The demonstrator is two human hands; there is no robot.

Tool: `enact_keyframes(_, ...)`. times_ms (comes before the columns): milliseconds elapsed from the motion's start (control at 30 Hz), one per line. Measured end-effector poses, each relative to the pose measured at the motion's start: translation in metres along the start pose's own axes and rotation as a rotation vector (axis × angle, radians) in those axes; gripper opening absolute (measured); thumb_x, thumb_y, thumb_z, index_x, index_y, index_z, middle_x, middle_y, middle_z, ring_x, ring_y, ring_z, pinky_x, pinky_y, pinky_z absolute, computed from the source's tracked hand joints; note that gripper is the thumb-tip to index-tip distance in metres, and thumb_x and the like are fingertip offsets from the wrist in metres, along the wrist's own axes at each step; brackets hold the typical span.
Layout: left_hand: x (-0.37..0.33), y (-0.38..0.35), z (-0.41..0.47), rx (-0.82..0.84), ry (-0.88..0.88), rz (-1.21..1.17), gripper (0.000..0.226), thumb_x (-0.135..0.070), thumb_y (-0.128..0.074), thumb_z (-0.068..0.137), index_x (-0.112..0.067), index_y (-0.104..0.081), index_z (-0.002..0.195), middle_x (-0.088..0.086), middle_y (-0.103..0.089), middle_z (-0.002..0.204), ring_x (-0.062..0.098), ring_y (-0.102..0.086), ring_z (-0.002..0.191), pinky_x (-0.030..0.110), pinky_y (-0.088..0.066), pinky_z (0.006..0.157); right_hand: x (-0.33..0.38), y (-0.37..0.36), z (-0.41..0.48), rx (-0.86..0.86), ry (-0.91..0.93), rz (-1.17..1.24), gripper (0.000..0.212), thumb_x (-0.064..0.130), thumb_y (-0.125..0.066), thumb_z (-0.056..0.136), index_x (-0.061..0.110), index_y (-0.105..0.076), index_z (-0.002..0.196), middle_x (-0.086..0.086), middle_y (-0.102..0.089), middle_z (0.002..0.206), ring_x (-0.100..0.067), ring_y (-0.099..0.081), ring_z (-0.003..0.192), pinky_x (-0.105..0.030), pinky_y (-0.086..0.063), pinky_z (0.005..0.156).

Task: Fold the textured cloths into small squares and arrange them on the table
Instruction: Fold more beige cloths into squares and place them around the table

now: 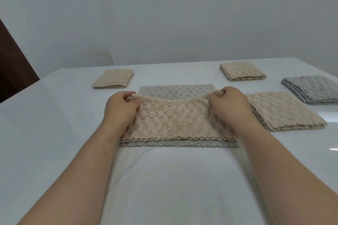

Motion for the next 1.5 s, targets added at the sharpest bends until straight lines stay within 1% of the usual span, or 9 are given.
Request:
enact_keyframes(133,0.004,0.002,-0.002,0.007,0.121,-0.215,0.003,-0.016,-0.078,0.086,-0.018,-0.075,0.087,0.000,-0.075,0.081,0.019,-0.070,0.072,0.030,-0.052,0.068,0.011,0.009,-0.005,-0.075,0.042,0.108,0.020,0.030,-0.046,0.094,0.015,-0.055,0.083,-0.002,-0.060,0.076,-0.019,-0.054,0.064,-0.031,-0.038,0.055)
enact_keyframes(233,0.004,0.003,-0.002,-0.016,0.132,-0.245,0.012,-0.017,-0.073,0.089,-0.017,-0.067,0.079,0.001,-0.066,0.072,0.017,-0.058,0.059,0.028,-0.045,0.061,0.016,0.016,-0.007,-0.139,0.075,0.184,0.013,0.029,-0.050,0.096,0.020,-0.058,0.094,0.002,-0.063,0.083,-0.016,-0.057,0.069,-0.031,-0.039,0.056)
enact_keyframes(367,-0.009,0.011,-0.002,-0.099,0.037,-0.264,0.005,-0.025,-0.066,0.089,-0.024,-0.065,0.085,0.001,-0.068,0.082,0.022,-0.062,0.073,0.034,-0.047,0.067,0.030,0.025,-0.016,-0.207,0.164,0.309,0.005,0.029,-0.055,0.099,0.025,-0.056,0.101,0.011,-0.060,0.082,0.000,-0.055,0.060,-0.021,-0.038,0.051)
enact_keyframes(633,-0.051,0.009,-0.032,-0.152,-0.300,-0.230,0.005,-0.032,-0.061,0.100,-0.029,-0.064,0.103,-0.002,-0.067,0.077,0.011,-0.054,0.062,0.029,-0.045,0.062,0.056,0.017,-0.040,-0.192,0.270,0.534,0.007,0.036,-0.063,0.098,0.032,-0.061,0.091,0.019,-0.064,0.081,0.015,-0.056,0.075,-0.001,-0.038,0.060)
enact_keyframes(933,-0.064,-0.011,-0.057,-0.004,-0.260,-0.274,0.030,-0.030,-0.063,0.100,-0.014,-0.069,0.076,0.001,-0.040,0.055,0.012,-0.030,0.043,0.023,-0.027,0.043,0.072,-0.023,-0.060,-0.013,0.331,0.608,0.013,0.036,-0.069,0.093,0.039,-0.056,0.094,0.011,-0.063,0.080,0.003,-0.055,0.064,-0.010,-0.045,0.061)
enact_keyframes(1200,-0.077,-0.019,-0.073,0.044,-0.386,-0.221,0.017,-0.027,-0.065,0.099,-0.033,-0.077,0.088,-0.023,-0.068,0.062,-0.009,-0.057,0.058,0.009,-0.043,0.060,0.073,-0.036,-0.060,0.047,0.316,0.701,0.021,0.043,-0.073,0.085,0.029,-0.057,0.086,0.007,-0.064,0.073,-0.025,-0.064,0.068,-0.050,-0.058,0.067)
enact_keyframes(1300,-0.079,-0.019,-0.075,0.048,-0.392,-0.211,0.017,-0.026,-0.066,0.098,-0.033,-0.079,0.090,-0.019,-0.077,0.082,-0.007,-0.068,0.077,0.015,-0.051,0.071,0.076,-0.036,-0.063,0.065,0.326,0.731,0.015,0.037,-0.074,0.087,0.028,-0.062,0.087,0.007,-0.067,0.077,-0.022,-0.067,0.074,-0.052,-0.059,0.070)
enact_keyframes(1433,-0.078,-0.020,-0.076,0.064,-0.407,-0.218,0.025,-0.027,-0.065,0.099,-0.033,-0.079,0.079,0.005,-0.077,0.083,0.009,-0.065,0.076,0.041,-0.057,0.076,0.080,-0.038,-0.065,0.126,0.349,0.763,0.005,0.029,-0.069,0.091,0.026,-0.071,0.094,0.005,-0.072,0.083,-0.018,-0.069,0.078,-0.046,-0.060,0.076)
enact_keyframes(1500,-0.081,-0.019,-0.077,0.073,-0.420,-0.243,0.027,-0.027,-0.063,0.101,-0.027,-0.078,0.078,0.002,-0.075,0.075,0.005,-0.062,0.071,0.037,-0.054,0.068,0.081,-0.039,-0.066,0.170,0.351,0.787,0.016,0.022,-0.062,0.091,0.026,-0.075,0.099,0.005,-0.074,0.086,-0.015,-0.069,0.079,-0.038,-0.058,0.075)
Point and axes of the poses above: each hand's wrist, its own z-axis towards the middle knuckle, its own y-axis out of the back of the hand, x = y × z, the point moved 8 cm from there along z, towards the middle knuckle
